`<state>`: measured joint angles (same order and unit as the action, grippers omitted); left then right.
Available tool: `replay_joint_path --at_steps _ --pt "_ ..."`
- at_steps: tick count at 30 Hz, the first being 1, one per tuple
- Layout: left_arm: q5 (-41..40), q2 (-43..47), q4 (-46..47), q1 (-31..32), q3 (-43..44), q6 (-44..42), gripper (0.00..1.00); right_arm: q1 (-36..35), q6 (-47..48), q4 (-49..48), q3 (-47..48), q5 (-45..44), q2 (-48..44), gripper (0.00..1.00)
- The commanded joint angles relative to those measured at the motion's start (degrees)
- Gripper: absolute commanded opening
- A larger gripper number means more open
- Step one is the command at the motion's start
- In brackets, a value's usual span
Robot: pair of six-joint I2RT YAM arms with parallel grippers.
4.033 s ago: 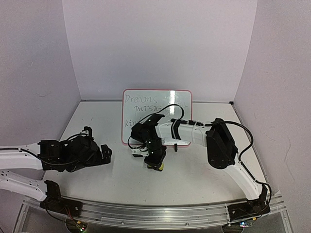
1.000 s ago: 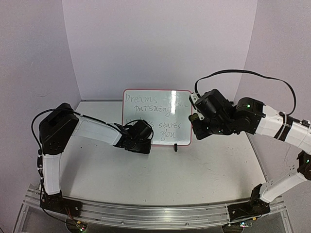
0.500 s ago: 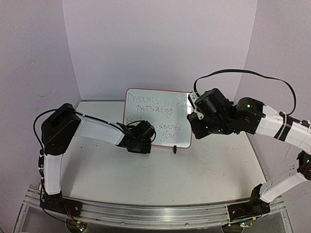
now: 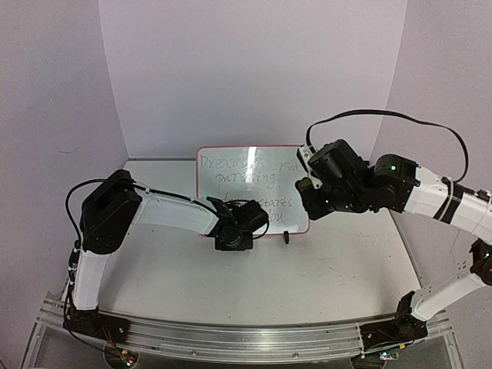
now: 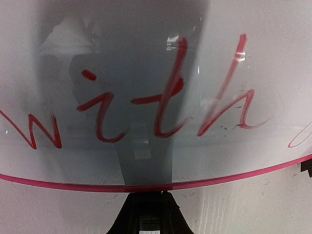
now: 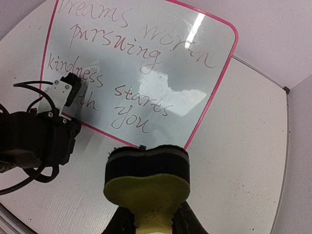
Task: Erase the whiteboard
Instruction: Move the whiteboard to the center of the board.
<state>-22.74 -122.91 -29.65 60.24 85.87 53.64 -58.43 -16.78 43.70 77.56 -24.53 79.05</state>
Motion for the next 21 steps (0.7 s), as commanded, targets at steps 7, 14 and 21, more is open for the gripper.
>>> replay_joint_path --at_steps 7,14,21 --pt "1.51 -1.84 -12.34 10.09 6.31 8.72 0.0 -0.13 0.33 0.36 3.37 -0.28 0.11 0.01" --pt "3.09 -3.76 -12.59 12.91 7.94 8.72 0.0 -0.11 -0.06 1.55 4.3 -1.0 -0.29 0.01" --pt "1.05 -2.24 -12.55 14.73 8.29 7.79 0.2 -0.12 -0.53 2.3 5.79 -1.19 0.34 0.01"
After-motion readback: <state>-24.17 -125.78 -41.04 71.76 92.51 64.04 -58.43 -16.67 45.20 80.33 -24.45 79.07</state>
